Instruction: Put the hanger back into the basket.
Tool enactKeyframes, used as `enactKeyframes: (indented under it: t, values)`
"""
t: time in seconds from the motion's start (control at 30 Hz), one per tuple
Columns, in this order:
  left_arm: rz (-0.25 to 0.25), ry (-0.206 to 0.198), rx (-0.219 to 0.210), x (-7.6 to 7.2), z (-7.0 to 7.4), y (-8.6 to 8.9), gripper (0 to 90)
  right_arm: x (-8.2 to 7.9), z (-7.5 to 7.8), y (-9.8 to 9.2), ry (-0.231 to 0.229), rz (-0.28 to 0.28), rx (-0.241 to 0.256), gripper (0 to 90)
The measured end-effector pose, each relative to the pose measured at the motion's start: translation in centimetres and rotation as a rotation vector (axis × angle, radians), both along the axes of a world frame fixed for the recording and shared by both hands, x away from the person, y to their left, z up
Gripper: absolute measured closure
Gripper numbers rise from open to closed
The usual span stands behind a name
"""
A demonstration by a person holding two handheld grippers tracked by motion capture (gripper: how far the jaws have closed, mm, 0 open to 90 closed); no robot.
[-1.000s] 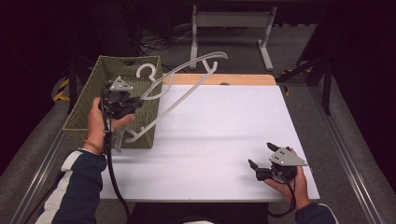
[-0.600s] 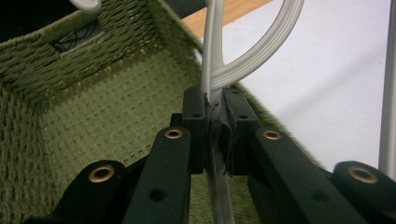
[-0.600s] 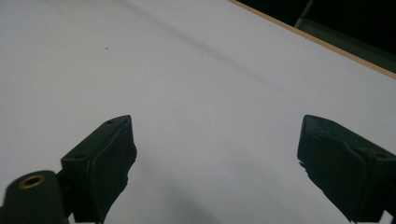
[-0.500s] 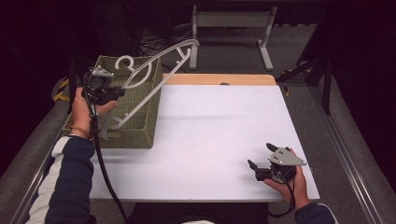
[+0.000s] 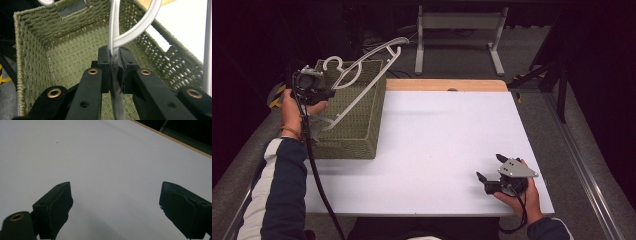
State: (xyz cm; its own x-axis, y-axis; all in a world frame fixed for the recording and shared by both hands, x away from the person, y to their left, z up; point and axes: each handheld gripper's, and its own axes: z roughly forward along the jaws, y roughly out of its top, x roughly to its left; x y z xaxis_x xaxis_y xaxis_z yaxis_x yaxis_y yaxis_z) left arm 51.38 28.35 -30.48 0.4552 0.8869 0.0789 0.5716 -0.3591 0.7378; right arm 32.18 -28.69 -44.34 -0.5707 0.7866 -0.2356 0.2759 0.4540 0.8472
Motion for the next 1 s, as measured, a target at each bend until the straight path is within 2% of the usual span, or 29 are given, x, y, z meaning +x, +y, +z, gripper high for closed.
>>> enactKeyframes:
  t: [0.2, 0.27, 0.37, 0.43, 0.57, 0.8, 0.87, 1.0]
  values:
    - [0.017, 0.017, 0.017, 1.0, -0.5, 0.0, 81.6, 0.0, -0.1, 0.1, 0.006, 0.004, -0.003, 11.7]
    - [0.02, 0.039, 0.017, 1.4, -0.7, 0.1, 81.5, 0.0, -0.1, 0.1, 0.006, 0.004, -0.003, 11.7]
    - [0.042, 0.033, 0.037, 1.8, -1.0, 0.3, 81.5, 0.0, -0.2, 0.1, 0.009, 0.007, -0.004, 11.7]
    - [0.048, 0.042, 0.024, 2.1, -1.4, 0.4, 81.5, 0.1, -0.2, 0.1, 0.013, 0.007, -0.002, 11.7]
    - [0.062, 0.043, 0.052, 2.4, -1.8, 0.3, 81.5, 0.1, -0.2, 0.3, 0.015, 0.014, -0.002, 11.7]
    - [0.092, 0.06, 0.054, 3.0, -2.7, 1.1, 81.5, 0.1, -0.4, 0.3, 0.026, 0.016, -0.007, 11.7]
    - [0.102, 0.067, 0.042, 3.1, -3.1, 1.4, 81.5, 0.1, -0.4, 0.3, 0.027, 0.015, -0.007, 11.7]
    - [0.129, 0.073, 0.057, 3.2, -3.7, 1.9, 81.3, 0.1, -0.4, 0.5, 0.028, 0.019, -0.011, 11.7]
